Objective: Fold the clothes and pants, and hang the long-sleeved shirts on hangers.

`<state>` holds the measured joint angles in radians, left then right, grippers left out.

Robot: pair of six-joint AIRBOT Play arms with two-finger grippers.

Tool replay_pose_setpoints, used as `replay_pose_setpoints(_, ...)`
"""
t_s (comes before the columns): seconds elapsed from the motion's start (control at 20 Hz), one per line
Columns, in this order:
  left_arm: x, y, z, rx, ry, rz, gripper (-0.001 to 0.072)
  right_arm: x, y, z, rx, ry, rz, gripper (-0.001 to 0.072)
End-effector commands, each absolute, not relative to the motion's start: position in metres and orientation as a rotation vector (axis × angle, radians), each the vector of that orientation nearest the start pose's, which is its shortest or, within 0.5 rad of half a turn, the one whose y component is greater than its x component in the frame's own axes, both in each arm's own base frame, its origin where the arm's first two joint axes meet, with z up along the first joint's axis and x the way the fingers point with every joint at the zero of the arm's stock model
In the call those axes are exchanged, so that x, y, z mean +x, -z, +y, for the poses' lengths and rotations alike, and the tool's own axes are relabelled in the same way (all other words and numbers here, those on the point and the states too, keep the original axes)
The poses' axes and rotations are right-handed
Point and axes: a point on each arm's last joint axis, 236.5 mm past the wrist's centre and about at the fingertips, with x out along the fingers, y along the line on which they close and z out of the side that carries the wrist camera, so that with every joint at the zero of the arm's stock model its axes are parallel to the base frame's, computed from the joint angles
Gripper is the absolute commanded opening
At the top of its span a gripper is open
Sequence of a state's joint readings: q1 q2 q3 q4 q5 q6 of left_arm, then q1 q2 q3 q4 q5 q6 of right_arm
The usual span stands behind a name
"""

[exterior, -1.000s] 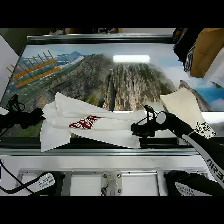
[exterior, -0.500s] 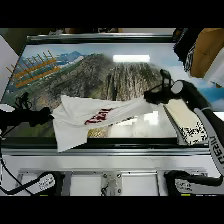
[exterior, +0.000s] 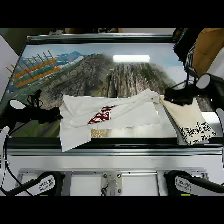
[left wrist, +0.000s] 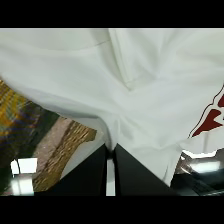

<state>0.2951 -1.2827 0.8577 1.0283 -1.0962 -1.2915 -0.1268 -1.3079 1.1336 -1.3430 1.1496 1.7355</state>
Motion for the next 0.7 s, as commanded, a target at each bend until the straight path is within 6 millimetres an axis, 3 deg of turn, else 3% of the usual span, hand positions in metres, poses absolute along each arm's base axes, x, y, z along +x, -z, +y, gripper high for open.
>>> replay_pose_setpoints(0.0,0.333,0.059,-0.014,-0.536,0.162,1.35,0.0014,0.319,0.06,-0.001,0.678,0.302,1.406,0.0612)
replay_pose_setpoints(0.05,0.333,0.059,-0.014,-0.536,0.162,1.35,0.0013,0.311,0.078,0.012,0.772,0.317,1.412,0.0703)
replay_pose_setpoints(0.15,0.333,0.059,-0.014,-0.535,0.162,1.35,0.0014,0.315,0.098,0.036,0.956,0.315,1.346,0.0703)
replay_pose_setpoints(0.25,0.333,0.059,-0.014,-0.535,0.161,1.349,0.0014,0.327,0.107,0.045,1.042,0.327,1.254,0.0702)
replay_pose_setpoints(0.65,0.335,0.059,-0.013,-0.534,0.157,1.342,0.0014,0.353,0.124,0.063,0.967,0.297,1.153,0.0701)
